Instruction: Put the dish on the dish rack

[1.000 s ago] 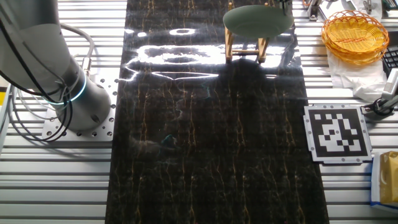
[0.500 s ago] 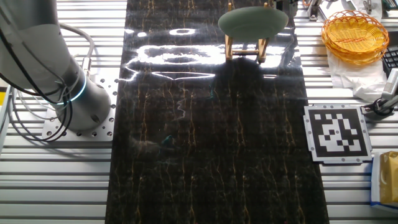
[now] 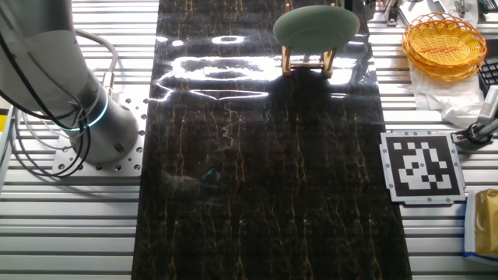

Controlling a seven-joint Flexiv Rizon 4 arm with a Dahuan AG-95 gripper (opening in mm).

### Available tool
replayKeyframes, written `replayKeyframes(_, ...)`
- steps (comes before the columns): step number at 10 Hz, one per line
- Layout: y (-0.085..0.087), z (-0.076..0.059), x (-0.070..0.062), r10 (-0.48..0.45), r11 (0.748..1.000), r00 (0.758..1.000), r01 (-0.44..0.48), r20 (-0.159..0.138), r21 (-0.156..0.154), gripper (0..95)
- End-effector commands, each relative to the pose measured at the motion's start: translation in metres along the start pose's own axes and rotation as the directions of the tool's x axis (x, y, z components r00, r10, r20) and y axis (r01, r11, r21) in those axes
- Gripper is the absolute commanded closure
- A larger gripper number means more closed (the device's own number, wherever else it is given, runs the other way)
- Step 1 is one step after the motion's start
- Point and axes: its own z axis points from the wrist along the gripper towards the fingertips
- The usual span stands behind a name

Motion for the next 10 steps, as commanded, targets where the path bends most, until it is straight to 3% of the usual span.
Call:
replayKeyframes(1,0.0004,0.0001,0.0001,0.047,0.997,0.999,-0.046,0.009,-0.062,57.0)
replayKeyframes(2,0.0006,0.0001,-0.0001,0.065,0.994,0.998,-0.064,0.006,-0.084,57.0)
replayKeyframes(4,0.0007,0.0001,-0.0002,0.115,0.981,0.993,-0.114,-0.002,-0.159,57.0)
replayKeyframes(5,0.0007,0.0001,-0.0003,0.146,0.966,0.989,-0.146,-0.014,-0.212,57.0)
replayKeyframes(6,0.0007,0.0001,-0.0003,0.172,0.951,0.985,-0.171,-0.019,-0.258,38.0)
replayKeyframes(10,0.001,-0.0001,-0.0005,0.239,0.894,0.969,-0.245,-0.062,-0.375,38.0)
